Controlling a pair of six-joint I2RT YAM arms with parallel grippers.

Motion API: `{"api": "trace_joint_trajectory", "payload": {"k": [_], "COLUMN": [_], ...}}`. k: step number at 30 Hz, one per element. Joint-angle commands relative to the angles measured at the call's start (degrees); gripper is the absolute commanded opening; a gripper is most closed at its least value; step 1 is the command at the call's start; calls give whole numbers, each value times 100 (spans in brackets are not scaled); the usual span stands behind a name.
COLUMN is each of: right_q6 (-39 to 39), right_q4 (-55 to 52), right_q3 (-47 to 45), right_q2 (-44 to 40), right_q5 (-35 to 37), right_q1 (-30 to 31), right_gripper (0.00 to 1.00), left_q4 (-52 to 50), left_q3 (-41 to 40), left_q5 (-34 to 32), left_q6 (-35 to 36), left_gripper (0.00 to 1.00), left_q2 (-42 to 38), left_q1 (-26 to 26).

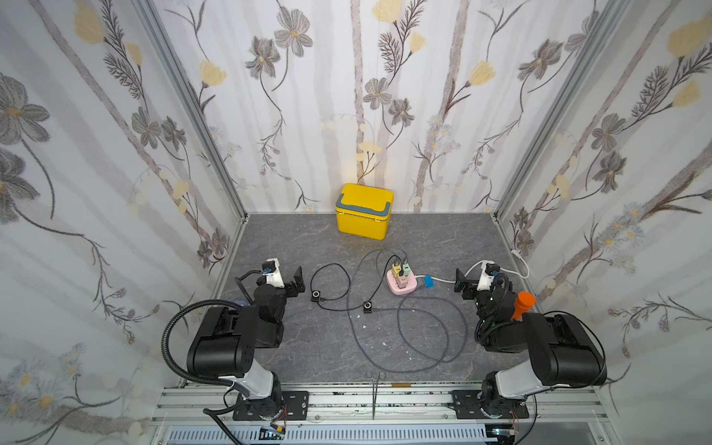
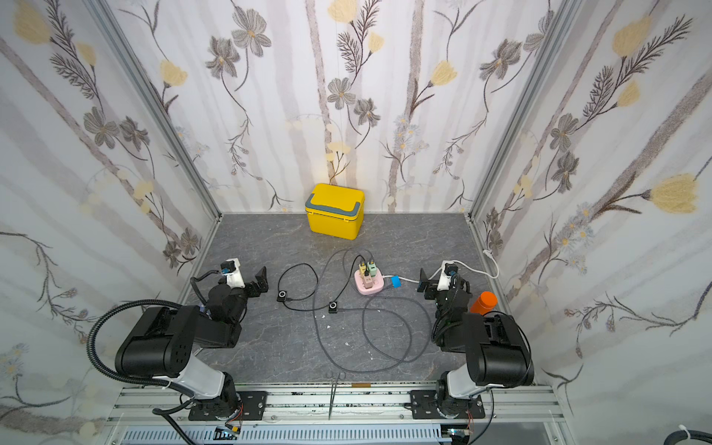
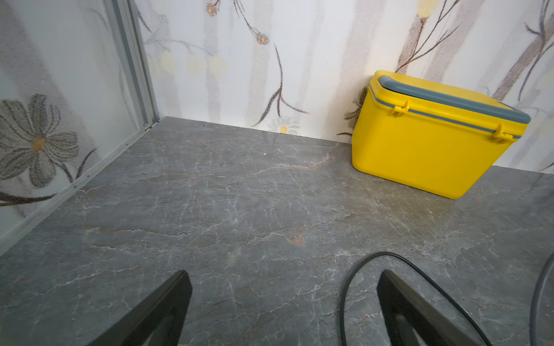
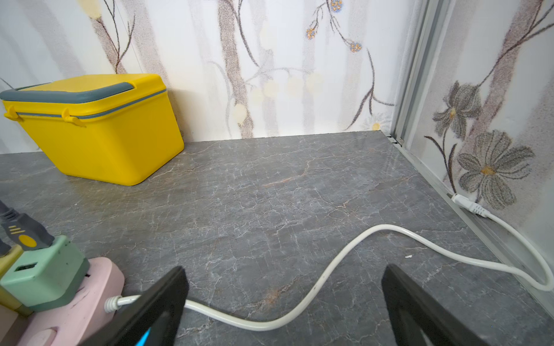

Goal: Charge mp3
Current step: Reset both arms

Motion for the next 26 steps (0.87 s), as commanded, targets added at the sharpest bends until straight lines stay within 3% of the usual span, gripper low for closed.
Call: {"api": "trace_joint_trajectory", "payload": {"k": [1,26], "right_q6": [-163,-183], "right_q4": [51,22], "right_q3": [58,61], "right_q2": [4,-7], "right_q5": [54,123], "right_q1": [48,84], "right_gripper": [100,100], "left_q4": [109,165], "left_q3": [45,33], "left_q5": [-120,-148], "left_q6": [90,92], "left_gripper": [100,100], "left_q2": [-12,8], "left_q1": [-15,-26]}}
